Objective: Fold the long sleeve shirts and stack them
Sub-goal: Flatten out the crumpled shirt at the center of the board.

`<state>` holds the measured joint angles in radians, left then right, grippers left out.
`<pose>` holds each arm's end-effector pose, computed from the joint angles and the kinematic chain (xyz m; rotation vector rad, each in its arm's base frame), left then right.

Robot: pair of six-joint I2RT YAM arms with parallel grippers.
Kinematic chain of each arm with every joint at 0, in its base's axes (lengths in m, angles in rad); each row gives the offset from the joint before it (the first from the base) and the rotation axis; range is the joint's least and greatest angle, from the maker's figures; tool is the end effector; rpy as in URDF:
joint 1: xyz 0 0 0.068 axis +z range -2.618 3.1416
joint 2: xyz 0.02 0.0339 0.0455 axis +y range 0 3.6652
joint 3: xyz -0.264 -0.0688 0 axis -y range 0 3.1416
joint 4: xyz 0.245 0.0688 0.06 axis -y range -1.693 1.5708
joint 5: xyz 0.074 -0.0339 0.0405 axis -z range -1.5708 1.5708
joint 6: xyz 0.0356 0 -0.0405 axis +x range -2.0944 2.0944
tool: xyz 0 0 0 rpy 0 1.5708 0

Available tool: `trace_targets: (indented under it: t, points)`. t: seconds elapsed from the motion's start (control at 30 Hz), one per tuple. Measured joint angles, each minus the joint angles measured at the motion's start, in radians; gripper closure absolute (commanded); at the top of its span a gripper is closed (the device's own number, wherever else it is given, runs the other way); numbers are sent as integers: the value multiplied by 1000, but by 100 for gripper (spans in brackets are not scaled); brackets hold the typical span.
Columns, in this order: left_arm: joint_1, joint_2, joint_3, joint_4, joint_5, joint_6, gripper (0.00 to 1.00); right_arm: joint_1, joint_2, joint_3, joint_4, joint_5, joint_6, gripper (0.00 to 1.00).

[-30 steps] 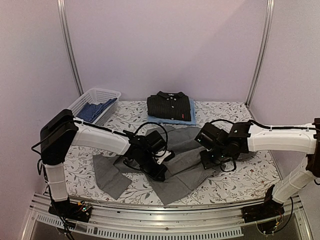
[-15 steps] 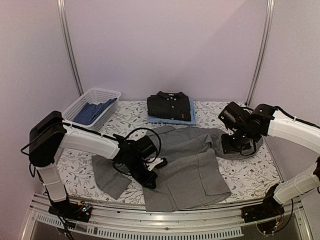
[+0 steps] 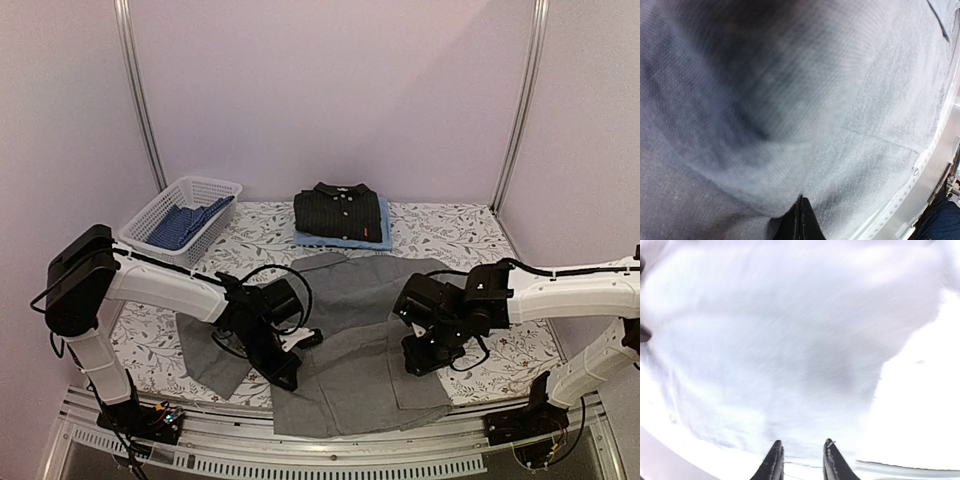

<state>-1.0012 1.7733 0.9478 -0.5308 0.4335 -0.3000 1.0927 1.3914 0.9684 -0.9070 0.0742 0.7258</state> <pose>0.1524 -0.2657 0.1289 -1.0839 -2.7592 0.7126 0.1160 0.2181 0.2211 -0.5212 2.8812 0.2127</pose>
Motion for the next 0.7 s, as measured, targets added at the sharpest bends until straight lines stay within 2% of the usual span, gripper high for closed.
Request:
trace_targets:
  t: [0.23,0.4,0.7]
  points:
    - [0,0,3,-23,3,0,100,167,127,-18,130,-71,144,62]
    - [0,-5,3,-37,2,0,100,226,211,-18,144,-73,234,63]
    - [0,-15,-2,-54,-10,0,100,257,272,-16,146,-55,316,77]
